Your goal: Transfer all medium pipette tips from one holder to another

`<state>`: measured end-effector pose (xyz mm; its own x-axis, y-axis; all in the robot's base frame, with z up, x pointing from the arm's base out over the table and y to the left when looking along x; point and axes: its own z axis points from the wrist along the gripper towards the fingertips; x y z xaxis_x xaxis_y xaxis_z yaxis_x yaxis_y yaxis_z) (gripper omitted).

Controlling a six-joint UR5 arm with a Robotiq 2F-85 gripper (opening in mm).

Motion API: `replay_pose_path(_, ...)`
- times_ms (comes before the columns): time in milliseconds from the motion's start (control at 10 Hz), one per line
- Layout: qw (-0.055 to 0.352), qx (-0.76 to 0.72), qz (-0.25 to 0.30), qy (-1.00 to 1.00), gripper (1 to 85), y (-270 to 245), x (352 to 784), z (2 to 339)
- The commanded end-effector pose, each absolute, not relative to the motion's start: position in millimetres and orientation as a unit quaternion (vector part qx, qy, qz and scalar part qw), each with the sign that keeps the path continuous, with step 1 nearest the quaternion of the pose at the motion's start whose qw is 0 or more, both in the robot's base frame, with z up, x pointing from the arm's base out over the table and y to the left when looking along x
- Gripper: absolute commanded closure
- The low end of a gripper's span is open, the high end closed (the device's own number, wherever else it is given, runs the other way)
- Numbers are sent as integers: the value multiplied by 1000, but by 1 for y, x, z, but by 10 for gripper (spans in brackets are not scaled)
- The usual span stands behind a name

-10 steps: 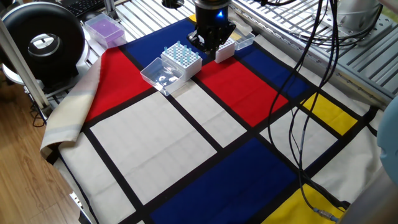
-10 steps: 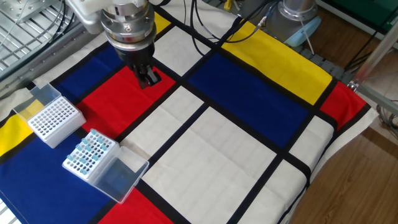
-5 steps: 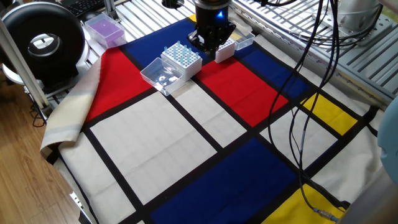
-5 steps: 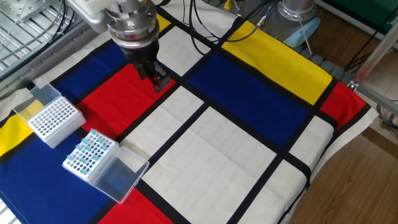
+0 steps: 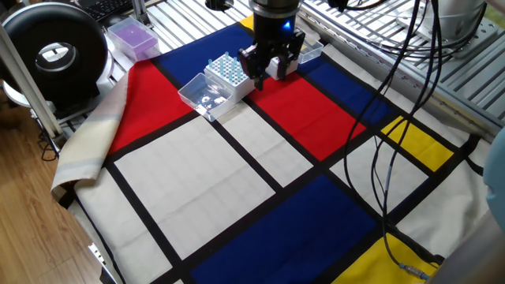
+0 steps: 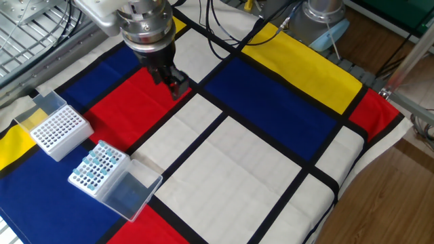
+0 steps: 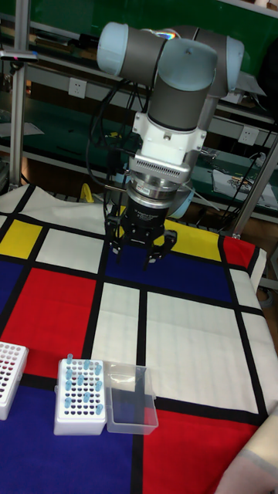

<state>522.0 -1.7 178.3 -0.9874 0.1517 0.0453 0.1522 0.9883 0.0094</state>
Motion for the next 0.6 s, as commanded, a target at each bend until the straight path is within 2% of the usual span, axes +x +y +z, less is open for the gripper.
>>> replay_pose_path(0, 12, -94, 6, -995, 840, -6, 529, 178)
replay_pose_path(100, 15, -73, -1, -997, 693, -4, 527, 179)
replay_pose_path(200, 70, -38, 0, -997, 293, -8, 495, 185)
replay_pose_path(300, 78, -39, -7, -996, 237, -5, 490, 185)
replay_pose_path(400, 82, -35, -14, -996, 110, 0, 487, 187)
replay_pose_path(500, 87, -31, -19, -996, 93, 1, 484, 187)
